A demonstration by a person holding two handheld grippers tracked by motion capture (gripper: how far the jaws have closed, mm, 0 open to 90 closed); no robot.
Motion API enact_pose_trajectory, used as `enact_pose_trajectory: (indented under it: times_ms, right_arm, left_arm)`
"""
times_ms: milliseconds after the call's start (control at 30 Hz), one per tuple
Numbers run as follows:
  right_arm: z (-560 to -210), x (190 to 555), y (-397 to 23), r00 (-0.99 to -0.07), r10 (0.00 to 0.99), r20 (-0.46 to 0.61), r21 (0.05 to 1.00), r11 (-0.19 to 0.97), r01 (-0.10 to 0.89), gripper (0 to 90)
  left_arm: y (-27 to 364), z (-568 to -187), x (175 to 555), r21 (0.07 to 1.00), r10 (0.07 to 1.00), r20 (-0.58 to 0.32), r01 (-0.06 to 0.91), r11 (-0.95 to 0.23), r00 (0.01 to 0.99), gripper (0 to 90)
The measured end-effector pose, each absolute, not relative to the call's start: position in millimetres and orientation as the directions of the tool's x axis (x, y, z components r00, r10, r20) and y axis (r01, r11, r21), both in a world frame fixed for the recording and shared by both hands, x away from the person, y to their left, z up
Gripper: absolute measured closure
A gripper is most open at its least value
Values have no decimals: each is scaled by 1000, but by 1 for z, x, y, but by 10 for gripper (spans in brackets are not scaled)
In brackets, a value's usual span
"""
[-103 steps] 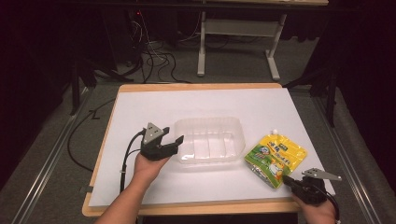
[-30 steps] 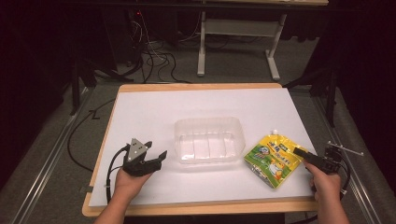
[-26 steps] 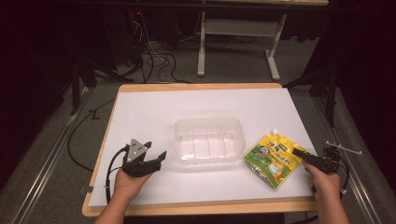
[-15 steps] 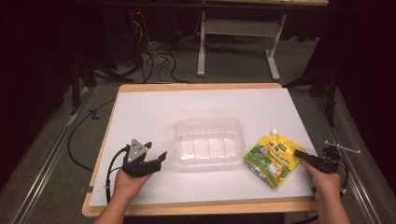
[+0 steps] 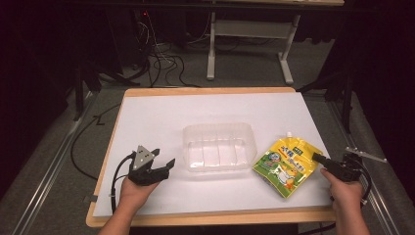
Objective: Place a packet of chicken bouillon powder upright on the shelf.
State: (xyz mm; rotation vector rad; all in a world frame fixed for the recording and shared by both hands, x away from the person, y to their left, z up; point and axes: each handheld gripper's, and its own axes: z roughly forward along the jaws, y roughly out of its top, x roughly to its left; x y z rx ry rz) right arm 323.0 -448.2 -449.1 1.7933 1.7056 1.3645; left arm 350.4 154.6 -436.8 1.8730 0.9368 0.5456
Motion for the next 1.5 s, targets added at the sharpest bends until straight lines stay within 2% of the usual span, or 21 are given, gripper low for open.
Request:
enact_pose_trajectory:
  times_ms: [533,633,767,833,967,1133,1500]
  right_arm:
    - [-387,295,-414,-313,889,333,900,-200,388,900]
    - [-373,290,-403,-334,902,272,928,-154,339,900]
    - [-363,287,-396,-330,918,219,948,-120,295,900]
    - [-354,285,-393,-299,942,151,968,-80,239,900]
    - [-353,285,-396,-245,961,129,979,-84,186,900]
    - [-364,283,-407,-207,969,137,978,-99,186,900]
    - [-370,265,-402,-238,966,101,979,-54,195,900]
  left_arm:
    - [156,-434,350,894,790,-36,373,-249,612,331]
    - [156,-434,351,894,789,-38,374,-248,613,332]
    - [155,-435,350,891,786,-34,374,-255,617,331]
    - [155,-435,350,893,785,-41,375,-249,618,333]
    - [153,-435,349,892,781,-42,376,-252,624,338]
    - [150,-434,347,901,772,-61,368,-230,633,346]
    - [117,-441,349,905,758,-60,356,-233,649,394]
